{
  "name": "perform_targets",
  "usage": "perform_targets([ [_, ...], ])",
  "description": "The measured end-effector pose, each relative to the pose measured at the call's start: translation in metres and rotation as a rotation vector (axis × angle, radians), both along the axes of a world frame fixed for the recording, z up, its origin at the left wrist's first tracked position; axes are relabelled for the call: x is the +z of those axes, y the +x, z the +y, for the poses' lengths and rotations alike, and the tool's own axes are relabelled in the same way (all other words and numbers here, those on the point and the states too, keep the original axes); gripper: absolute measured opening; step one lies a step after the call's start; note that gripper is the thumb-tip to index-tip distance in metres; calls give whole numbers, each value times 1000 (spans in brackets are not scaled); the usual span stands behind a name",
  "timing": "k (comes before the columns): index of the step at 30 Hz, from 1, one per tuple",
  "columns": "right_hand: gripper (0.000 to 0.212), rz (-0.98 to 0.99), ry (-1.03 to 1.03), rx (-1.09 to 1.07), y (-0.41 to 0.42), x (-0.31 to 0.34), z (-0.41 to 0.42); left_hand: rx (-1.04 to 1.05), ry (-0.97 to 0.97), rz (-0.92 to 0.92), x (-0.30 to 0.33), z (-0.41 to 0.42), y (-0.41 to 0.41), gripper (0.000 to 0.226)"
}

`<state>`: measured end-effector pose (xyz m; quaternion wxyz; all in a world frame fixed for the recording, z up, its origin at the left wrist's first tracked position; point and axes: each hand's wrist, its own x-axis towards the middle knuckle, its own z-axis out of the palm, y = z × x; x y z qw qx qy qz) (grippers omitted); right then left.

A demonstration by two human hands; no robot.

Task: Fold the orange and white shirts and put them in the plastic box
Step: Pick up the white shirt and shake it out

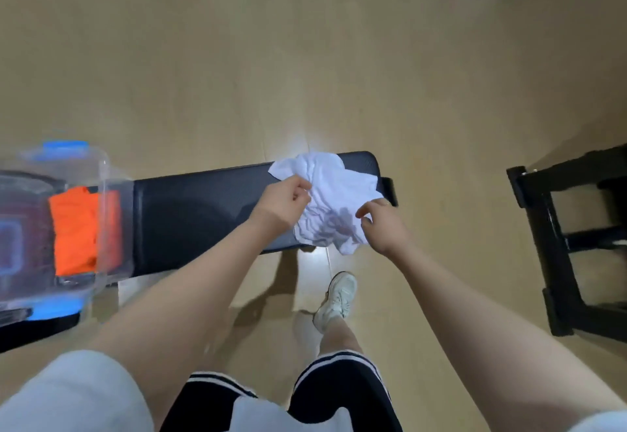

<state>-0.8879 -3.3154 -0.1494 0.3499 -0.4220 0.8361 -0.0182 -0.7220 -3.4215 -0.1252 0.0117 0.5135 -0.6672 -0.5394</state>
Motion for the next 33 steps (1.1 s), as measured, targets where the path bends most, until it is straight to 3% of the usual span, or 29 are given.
perform_targets([
  [6, 39, -10, 118, 353, -39, -63, -29, 262, 13, -58, -51, -1, -32, 25],
  [11, 39, 15, 116, 455, -29, -122, -36, 483, 74, -18, -98, 12, -30, 27],
  [15, 54, 67, 87, 336, -26, -162, -35, 525, 89, 3, -133, 24, -26, 28],
  [19, 21, 213, 54, 332, -32, -181, -36, 573, 99, 37, -148, 29, -20, 26],
  [21, 3, 180, 14, 246, -34, -171, -41, 566, 128, 43, -146, 27, -18, 26],
  [24, 10, -3, -63, 108, -39, -144, -42, 484, 143, 58, -128, 22, -15, 28],
  [28, 12, -399, -286, -163, -46, -61, -59, 295, 61, 78, -81, 3, -23, 28],
  [30, 24, -484, -388, -276, -47, -8, -70, 251, 64, 132, -44, -8, -29, 27],
  [33, 13, -573, -537, -376, -48, 70, -86, 171, 55, 276, 18, -18, -40, 33],
])
